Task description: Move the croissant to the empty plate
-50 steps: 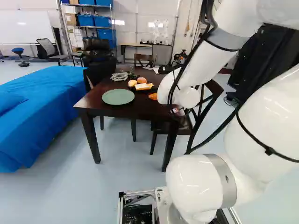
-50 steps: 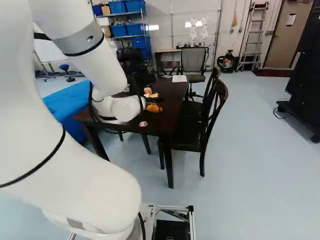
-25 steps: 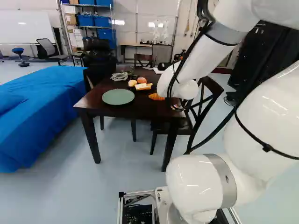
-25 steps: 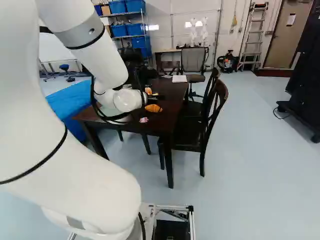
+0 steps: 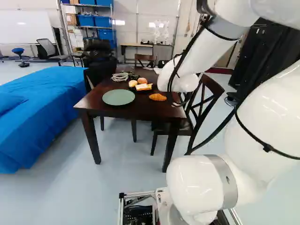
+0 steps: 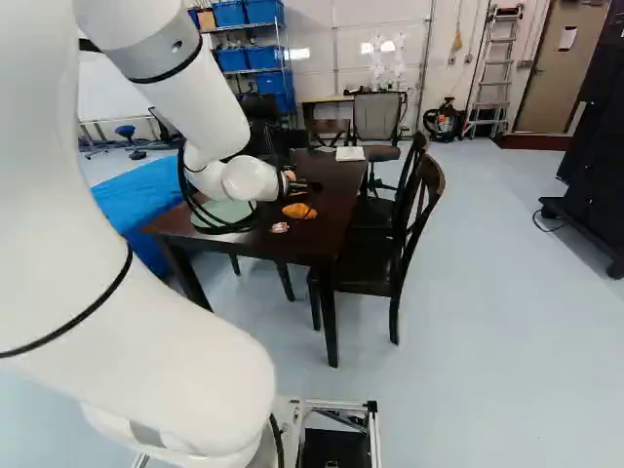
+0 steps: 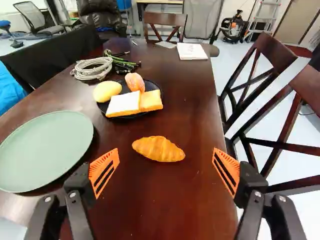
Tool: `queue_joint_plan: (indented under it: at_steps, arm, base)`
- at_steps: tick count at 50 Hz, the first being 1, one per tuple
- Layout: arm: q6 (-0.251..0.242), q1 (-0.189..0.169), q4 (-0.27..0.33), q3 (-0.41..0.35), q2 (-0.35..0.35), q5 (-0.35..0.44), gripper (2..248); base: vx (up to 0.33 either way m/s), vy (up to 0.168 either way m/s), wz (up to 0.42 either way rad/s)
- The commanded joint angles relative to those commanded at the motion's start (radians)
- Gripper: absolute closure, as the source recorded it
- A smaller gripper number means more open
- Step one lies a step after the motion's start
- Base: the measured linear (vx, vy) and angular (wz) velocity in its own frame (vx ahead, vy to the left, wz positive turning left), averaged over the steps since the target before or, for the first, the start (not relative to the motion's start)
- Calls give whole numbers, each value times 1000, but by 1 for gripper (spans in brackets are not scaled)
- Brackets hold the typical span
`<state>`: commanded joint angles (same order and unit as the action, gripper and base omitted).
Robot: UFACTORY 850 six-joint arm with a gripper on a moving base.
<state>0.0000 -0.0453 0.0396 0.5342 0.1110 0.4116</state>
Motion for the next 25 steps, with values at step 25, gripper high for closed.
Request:
queue_joint_plan:
  at_steps: [25]
  arm:
    - [0,2,0,85,-26,-147,3]
  base:
    - [0,0,0]
